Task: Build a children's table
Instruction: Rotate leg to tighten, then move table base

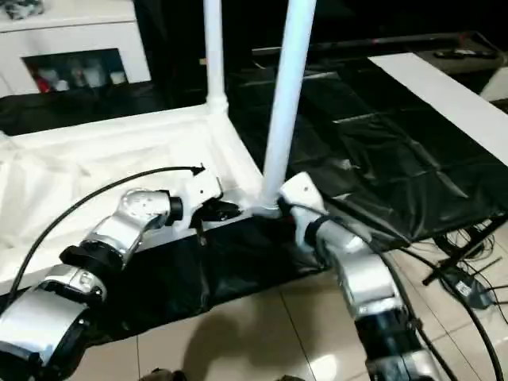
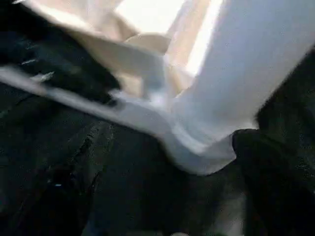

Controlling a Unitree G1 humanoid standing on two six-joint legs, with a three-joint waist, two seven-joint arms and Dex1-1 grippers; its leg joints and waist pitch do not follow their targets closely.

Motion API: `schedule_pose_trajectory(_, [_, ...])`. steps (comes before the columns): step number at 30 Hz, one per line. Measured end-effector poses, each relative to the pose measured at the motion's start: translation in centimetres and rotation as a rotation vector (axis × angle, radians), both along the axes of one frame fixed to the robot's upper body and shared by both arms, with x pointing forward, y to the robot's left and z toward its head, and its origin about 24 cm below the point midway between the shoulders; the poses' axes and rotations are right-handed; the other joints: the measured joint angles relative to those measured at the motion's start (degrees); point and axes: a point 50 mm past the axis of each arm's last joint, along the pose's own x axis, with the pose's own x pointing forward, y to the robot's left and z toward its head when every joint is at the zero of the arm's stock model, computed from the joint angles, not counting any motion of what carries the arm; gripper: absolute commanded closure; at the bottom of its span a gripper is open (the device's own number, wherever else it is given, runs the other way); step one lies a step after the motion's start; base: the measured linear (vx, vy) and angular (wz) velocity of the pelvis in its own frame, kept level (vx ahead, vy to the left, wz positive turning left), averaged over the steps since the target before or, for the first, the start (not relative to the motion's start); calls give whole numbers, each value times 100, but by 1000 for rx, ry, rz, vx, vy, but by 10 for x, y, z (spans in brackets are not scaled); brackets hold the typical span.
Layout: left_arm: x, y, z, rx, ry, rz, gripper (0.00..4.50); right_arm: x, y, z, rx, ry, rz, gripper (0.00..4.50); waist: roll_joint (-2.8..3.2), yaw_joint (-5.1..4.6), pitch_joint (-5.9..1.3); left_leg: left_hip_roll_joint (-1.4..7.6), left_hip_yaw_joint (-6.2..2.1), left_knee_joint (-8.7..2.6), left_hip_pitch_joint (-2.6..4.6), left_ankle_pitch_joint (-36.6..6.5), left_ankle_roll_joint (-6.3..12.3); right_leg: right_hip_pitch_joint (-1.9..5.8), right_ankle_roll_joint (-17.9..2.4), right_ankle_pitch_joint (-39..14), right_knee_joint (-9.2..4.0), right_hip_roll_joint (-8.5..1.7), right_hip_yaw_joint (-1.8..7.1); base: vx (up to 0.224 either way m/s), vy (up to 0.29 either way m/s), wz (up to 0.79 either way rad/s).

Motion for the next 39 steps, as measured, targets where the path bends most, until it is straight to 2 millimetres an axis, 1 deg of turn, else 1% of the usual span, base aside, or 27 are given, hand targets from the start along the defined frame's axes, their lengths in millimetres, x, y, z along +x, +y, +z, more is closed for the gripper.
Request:
schedule_pose_trajectory(1, [0, -1, 0, -2, -2, 1, 423, -3, 4, 0, 3, 10, 18, 14, 6, -1, 4, 0, -1, -1, -1, -7, -11, -1, 1, 1, 0, 0, 0, 0, 0, 0])
schedule_pose_trajectory(3, [0, -2, 1, -16, -4, -1, 423, -9, 11, 3, 8, 19, 61, 14, 36, 13, 22, -1, -4, -1, -3, -12, -20, -1, 0, 2, 0, 0, 0, 0, 0, 0])
schedule_pose_trajectory(5, [0, -1, 4, -52, 1, -3, 389, -13, 14, 10, -2, 5, 96, 12, 62, 22, 38, -5, -4, 0, -4, -12, -21, -1, -2, 3, 0, 0, 3, 0, 0, 0])
schedule_pose_trajectory(7, [1, 3, 12, -103, -10, 4, 383, -16, 15, 17, 0, -15, 117, 12, 70, 29, 40, -5, -4, 1, -4, -11, -22, -1, -4, 5, 0, 0, 4, 0, 0, 0])
schedule_pose_trajectory(8, [2, 6, 16, -130, -13, 11, 371, -17, 16, 20, 7, -19, 125, 12, 80, 28, 41, -4, -4, 1, -4, -11, -23, -1, -4, 4, 0, 0, 4, 0, 0, 0])
schedule_pose_trajectory(10, [2, 17, 26, -178, -15, 30, 343, -18, 17, 22, 15, -20, 130, 12, 94, 7, 44, -4, -4, 1, -4, -10, -24, -4, 0, 2, 0, 3, 7, 0, 0, 0])
schedule_pose_trajectory(11, [3, 23, 30, -182, -18, 38, 343, -18, 17, 22, 14, -18, 128, 12, 95, -1, 44, -3, -4, 1, -4, -10, -24, -6, 1, 1, 0, 6, 8, 0, 0, 0])
schedule_pose_trajectory(12, [3, 29, 35, -185, -23, 48, 327, -19, 16, 21, 11, -12, 125, 12, 96, -2, 44, -2, -4, 1, -4, -10, -24, -6, 4, -2, 0, 7, 8, 0, 0, 0])
schedule_pose_trajectory(13, [3, 33, 38, -185, -26, 55, 316, -19, 15, 20, 10, -7, 122, 12, 93, -5, 43, -2, -4, 1, -4, -10, -24, -6, 5, -4, 0, 8, 10, 0, 0, 0])
schedule_pose_trajectory(14, [2, 39, 40, -181, -25, 66, 316, -20, 15, 19, 10, -4, 121, 12, 93, -11, 43, -1, -4, 1, -4, -10, -24, -6, 6, -5, 0, 9, 11, 0, 0, 0])
schedule_pose_trajectory(15, [-1, 49, 41, -177, -11, 85, 306, -20, 15, 18, 9, 2, 119, 12, 93, -23, 43, -2, -3, 3, -3, -10, -24, -7, 7, -7, 0, 12, 17, 0, 0, 0])
schedule_pose_trajectory(16, [-6, 61, 41, -160, 10, 94, 299, -21, 15, 17, 11, 7, 123, 12, 91, -51, 43, -1, -2, 2, 0, -11, -26, -11, 7, -7, 0, 16, 26, 0, 0, 0])
schedule_pose_trajectory(17, [-11, 72, 39, -147, 39, 113, 299, -21, 13, 15, 6, 16, 121, 12, 91, -53, 43, -1, -4, 4, 2, -15, -32, -12, 7, -7, 1, 20, 30, 0, 0, 0])
schedule_pose_trajectory(18, [-18, 85, 37, -142, 75, 130, 284, -21, 12, 14, 6, 25, 120, 12, 90, -65, 43, 1, -4, 4, 2, -15, -33, -16, 8, -7, 1, 24, 35, 0, 0, 0])
schedule_pose_trajectory(19, [-29, 97, 35, -156, 126, 138, 277, -20, 10, 10, 5, 40, 111, 12, 87, -51, 42, 1, -6, 5, 4, -18, -37, -18, 8, -8, 6, 29, 40, 0, 0, 0])
schedule_pose_trajectory(20, [-34, 101, 33, -166, 158, 142, 265, -19, 10, 8, 6, 49, 106, 12, 81, -29, 44, 1, -5, 5, 3, -16, -38, -20, 10, -9, 7, 29, 40, 0, 0, 0])
schedule_pose_trajectory(22, [-50, 106, 32, -218, 206, 136, 257, -13, 12, 7, 43, 54, 100, 12, 57, 24, 48, 3, -4, 6, 4, -13, -45, -21, 9, -9, 13, 29, 42, 0, 0, 0])
schedule_pose_trajectory(23, [-56, 105, 32, -246, 220, 127, 237, -9, 13, 7, 57, 47, 98, 12, 51, 47, 47, 2, -5, 10, 4, -12, -45, -21, 8, -8, 15, 29, 44, 0, 0, 0])
schedule_pose_trajectory(24, [-62, 102, 32, -264, 228, 119, 237, -1, 12, 8, 72, 38, 85, 12, 41, 79, 45, 0, -3, 16, 4, -12, -45, -19, 7, -8, 17, 29, 54, 0, 0, 0])
schedule_pose_trajectory(25, [-65, 101, 33, -272, 229, 115, 237, 4, 9, 9, 74, 28, 67, 12, 35, 111, 43, -2, 0, 16, 4, -12, -45, -17, 7, -8, 17, 31, 64, 0, 0, 0])
schedule_pose_trajectory(28, [-75, 101, 32, -261, 198, 152, 213, 19, 4, 7, 66, 11, 23, 12, 5, 142, 40, -1, 5, 22, 5, -12, -45, -13, 9, -7, 17, 63, 119, 0, 0, 0])
schedule_pose_trajectory(30, [-81, 99, 30, -243, 196, 181, 192, 33, 2, 5, 67, 6, -22, 12, -16, 134, 36, -1, 5, 29, 5, -12, -45, -12, 10, -6, 20, 73, 138, 0, 0, 0])
schedule_pose_trajectory(32, [-87, 98, 24, -211, 205, 205, 180, 46, -5, 7, 41, -23, -81, 12, -54, 143, 36, 0, 2, 30, 5, -10, -47, -10, 14, -7, 20, 76, 139, 0, 0, 0])
schedule_pose_trajectory(33, [-89, 100, 21, -187, 210, 227, 168, 51, -9, 7, 30, -33, -108, 12, -67, 146, 33, 1, -2, 31, 4, -9, -48, -10, 17, -8, 20, 79, 138, 0, 0, 0])
schedule_pose_trajectory(34, [-91, 102, 16, -144, 212, 254, 156, 56, -14, 8, 16, -47, -140, 12, -93, 153, 34, 0, -3, 31, 4, -9, -49, -9, 32, -12, 21, 81, 139, 0, 0, 0])
schedule_pose_trajectory(36, [-92, 106, 10, -82, 207, 292, 145, 62, -18, 6, 4, -58, -174, 12, -123, 146, 35, 2, -9, 32, 4, -5, -55, -10, 38, -8, 21, 85, 138, 0, 0, 0])
schedule_pose_trajectory(39, [-93, 105, 8, -20, 181, 320, 112, 74, -25, 3, -3, -77, -250, 12, -142, 127, 33, 2, -14, 40, 4, -3, -59, -12, 21, 7, 31, 87, 137, 0, 0, 0])
